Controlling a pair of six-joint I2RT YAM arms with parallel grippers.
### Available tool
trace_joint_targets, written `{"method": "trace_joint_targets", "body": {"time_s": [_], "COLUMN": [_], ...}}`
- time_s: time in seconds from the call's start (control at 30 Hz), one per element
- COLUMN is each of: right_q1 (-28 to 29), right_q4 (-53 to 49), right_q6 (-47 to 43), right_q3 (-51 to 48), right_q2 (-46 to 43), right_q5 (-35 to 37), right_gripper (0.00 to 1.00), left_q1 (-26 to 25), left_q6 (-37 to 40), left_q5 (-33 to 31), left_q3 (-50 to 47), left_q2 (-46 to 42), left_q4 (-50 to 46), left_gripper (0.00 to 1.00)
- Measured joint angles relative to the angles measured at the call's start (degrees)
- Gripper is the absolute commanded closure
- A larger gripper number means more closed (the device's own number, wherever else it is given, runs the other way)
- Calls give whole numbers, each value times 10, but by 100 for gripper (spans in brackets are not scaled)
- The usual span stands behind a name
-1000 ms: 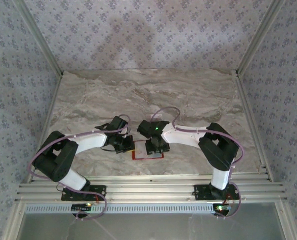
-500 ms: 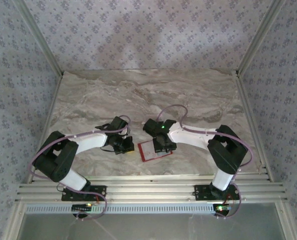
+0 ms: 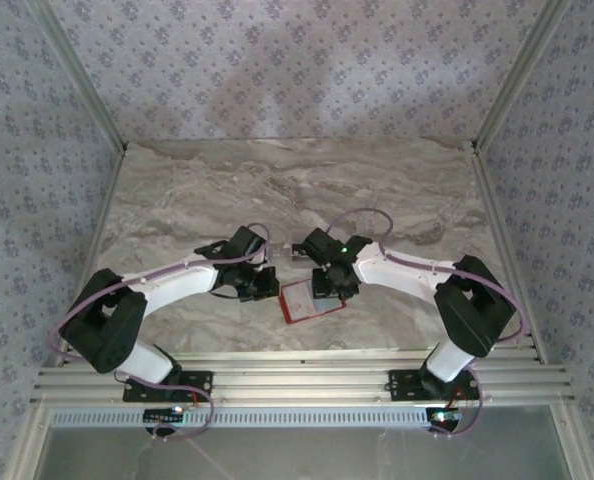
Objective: Take the credit cards out of the card holder
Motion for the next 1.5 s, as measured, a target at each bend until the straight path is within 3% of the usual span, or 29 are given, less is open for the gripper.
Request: {"method": "trace_joint_targets", "body": {"time_s": [0.17, 0.3, 0.57, 0.83, 1.13, 1.5], "right_q1": [-22, -31, -18, 15, 16, -10], "right_q4": [6, 23, 55, 65, 28, 179], "right_q6": [-11, -20, -9, 28, 31, 37], "right_q3": [-35, -57, -76, -83, -63, -54], "right_q2": [4, 4, -7, -42, -67, -35], "right_q5": [-10, -24, -43, -81, -69, -155], "right_gripper": [54, 60, 66, 64, 64, 74], "left_q1": [-14, -22, -25, -25, -23, -18], "left_q6": [-6, -9, -11, -4, 5, 7], "left_q5": [-2, -5, -9, -20, -38, -36], "left_q3": [7, 10, 16, 16, 16, 16], "left_q2": [13, 24, 36, 47, 51, 69], "left_q4": [2, 3, 4, -3, -16, -9], "left_gripper": [92, 92, 92, 92, 93, 93]}}
